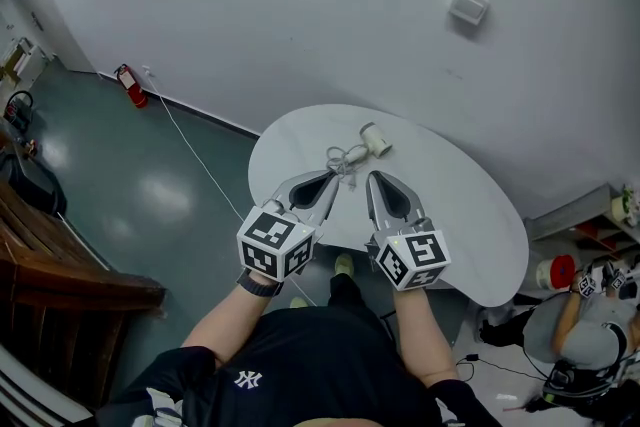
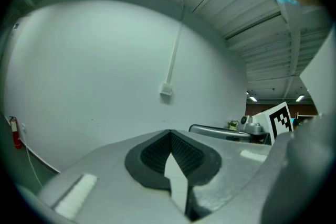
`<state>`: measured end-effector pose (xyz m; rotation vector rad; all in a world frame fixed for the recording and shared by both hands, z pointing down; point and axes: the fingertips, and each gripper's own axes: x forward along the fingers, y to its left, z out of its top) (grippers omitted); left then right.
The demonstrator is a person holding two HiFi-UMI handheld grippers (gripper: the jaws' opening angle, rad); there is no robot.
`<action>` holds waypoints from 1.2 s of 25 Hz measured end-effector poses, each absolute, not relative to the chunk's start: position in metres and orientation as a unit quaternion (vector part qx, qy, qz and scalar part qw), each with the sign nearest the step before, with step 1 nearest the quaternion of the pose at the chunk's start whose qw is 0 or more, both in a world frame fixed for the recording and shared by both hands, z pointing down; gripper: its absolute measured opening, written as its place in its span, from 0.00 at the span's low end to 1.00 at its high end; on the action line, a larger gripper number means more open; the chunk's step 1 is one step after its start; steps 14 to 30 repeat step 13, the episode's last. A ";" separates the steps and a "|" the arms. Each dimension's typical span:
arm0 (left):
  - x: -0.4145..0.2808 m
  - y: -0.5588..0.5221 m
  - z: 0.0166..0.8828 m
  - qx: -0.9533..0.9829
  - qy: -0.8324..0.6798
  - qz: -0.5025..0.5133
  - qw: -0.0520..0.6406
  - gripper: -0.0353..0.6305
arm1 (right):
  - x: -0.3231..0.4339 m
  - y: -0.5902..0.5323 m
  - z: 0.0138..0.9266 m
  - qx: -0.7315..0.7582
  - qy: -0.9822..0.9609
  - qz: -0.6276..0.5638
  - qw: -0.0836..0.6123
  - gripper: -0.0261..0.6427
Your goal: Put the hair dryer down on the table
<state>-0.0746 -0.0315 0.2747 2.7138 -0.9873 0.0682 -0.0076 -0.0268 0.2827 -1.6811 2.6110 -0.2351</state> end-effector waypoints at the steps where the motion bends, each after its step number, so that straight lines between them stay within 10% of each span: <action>1: -0.075 -0.032 0.275 0.932 -0.339 0.024 0.125 0.05 | -0.008 -0.027 0.284 -0.539 0.838 -0.078 0.015 0.07; 30: -0.073 -0.033 0.280 0.932 -0.339 0.030 0.126 0.05 | -0.006 -0.030 0.290 -0.541 0.837 -0.083 0.013 0.07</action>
